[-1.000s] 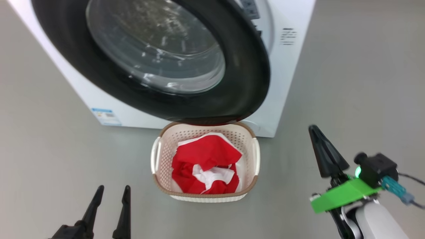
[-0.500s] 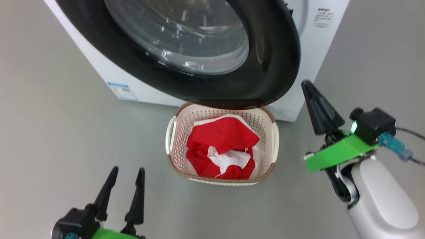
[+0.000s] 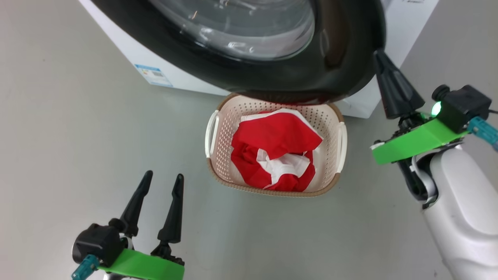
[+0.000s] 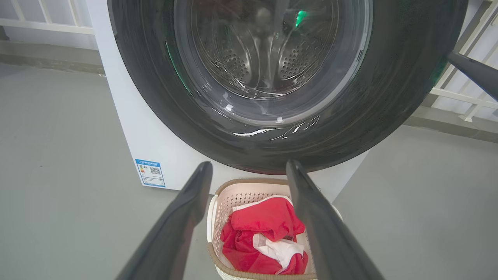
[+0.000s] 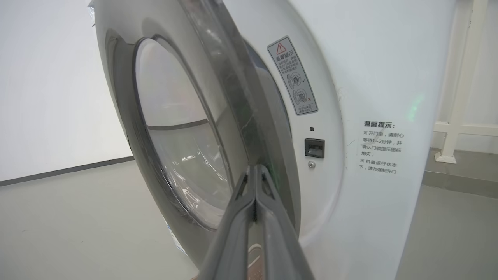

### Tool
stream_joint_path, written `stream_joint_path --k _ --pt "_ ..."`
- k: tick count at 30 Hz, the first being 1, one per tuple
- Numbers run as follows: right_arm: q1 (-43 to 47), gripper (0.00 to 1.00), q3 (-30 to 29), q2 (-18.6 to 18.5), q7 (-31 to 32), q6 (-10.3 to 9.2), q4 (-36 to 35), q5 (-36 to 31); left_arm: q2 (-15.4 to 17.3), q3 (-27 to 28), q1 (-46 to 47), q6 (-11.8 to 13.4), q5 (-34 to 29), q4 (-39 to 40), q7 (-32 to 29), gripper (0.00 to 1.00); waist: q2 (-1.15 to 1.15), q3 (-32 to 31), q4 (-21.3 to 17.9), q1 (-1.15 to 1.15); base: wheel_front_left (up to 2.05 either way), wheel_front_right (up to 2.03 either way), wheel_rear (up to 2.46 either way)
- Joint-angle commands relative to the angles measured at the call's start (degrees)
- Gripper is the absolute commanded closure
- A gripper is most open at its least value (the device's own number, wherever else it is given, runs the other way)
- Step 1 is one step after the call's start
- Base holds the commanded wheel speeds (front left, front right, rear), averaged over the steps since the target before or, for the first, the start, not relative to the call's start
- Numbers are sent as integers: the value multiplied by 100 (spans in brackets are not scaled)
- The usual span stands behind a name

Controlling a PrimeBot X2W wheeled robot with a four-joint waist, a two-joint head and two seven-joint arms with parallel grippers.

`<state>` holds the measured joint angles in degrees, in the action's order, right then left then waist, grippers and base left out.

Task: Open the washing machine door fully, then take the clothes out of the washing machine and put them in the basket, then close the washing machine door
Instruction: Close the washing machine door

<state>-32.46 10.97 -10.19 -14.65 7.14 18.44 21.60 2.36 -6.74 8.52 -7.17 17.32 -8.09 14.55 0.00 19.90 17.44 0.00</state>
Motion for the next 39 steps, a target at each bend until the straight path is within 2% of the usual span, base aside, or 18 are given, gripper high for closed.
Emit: stream_joint_path --k 1,25,31,39 --pt "-159 100 39 30 -35 35 -110 42 53 164 119 -32 32 148 45 0 0 100 81 0 0 0 0" --pt "-1376 100 -437 -228 -35 35 -106 116 52 -213 688 -27 208 354 45 0 0 969 390 0 0 0 0" --pt "-1296 100 -328 -230 -35 35 -104 107 52 -193 713 -17 227 311 45 0 0 942 361 0 0 0 0" --pt "-671 100 -11 -162 -35 35 -217 137 52 -66 646 -20 217 170 45 0 0 623 188 0 0 0 0"
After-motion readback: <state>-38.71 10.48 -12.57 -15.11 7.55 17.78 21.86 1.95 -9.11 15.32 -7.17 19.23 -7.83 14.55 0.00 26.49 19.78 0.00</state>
